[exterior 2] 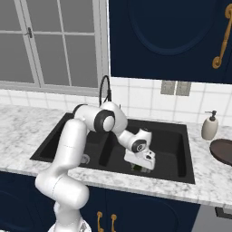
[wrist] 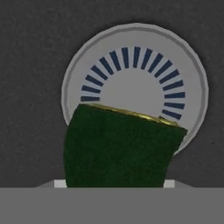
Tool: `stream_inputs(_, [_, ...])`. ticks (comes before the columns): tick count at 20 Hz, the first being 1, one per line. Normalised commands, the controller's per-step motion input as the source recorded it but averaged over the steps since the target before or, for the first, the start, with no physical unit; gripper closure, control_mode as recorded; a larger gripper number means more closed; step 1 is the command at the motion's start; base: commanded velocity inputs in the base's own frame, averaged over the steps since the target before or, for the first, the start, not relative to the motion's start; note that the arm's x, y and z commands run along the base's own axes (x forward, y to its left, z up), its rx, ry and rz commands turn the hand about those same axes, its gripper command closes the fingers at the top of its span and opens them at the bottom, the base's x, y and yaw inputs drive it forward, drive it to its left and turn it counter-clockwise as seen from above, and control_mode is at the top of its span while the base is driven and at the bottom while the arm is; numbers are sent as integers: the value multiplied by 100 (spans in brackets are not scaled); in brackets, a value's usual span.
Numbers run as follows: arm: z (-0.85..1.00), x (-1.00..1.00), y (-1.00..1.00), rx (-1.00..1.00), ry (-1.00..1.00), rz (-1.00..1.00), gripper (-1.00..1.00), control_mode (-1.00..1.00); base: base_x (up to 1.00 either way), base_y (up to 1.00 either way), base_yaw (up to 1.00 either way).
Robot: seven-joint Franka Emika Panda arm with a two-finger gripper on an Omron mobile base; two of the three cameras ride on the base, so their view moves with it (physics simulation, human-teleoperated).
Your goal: Pick the pan and sponge and place them into the sink. Then turn on the water.
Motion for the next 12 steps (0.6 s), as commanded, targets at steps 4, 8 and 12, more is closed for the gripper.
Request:
stream_inputs(4, [0, 9, 16, 0, 0, 0, -100, -100, 0, 0, 0])
stream_inputs(8, [4, 5, 3, 0, 0, 0, -100, -100, 0, 0, 0])
stream_inputs(12, [9, 14, 0, 0, -3, 0, -100, -100, 0, 0, 0])
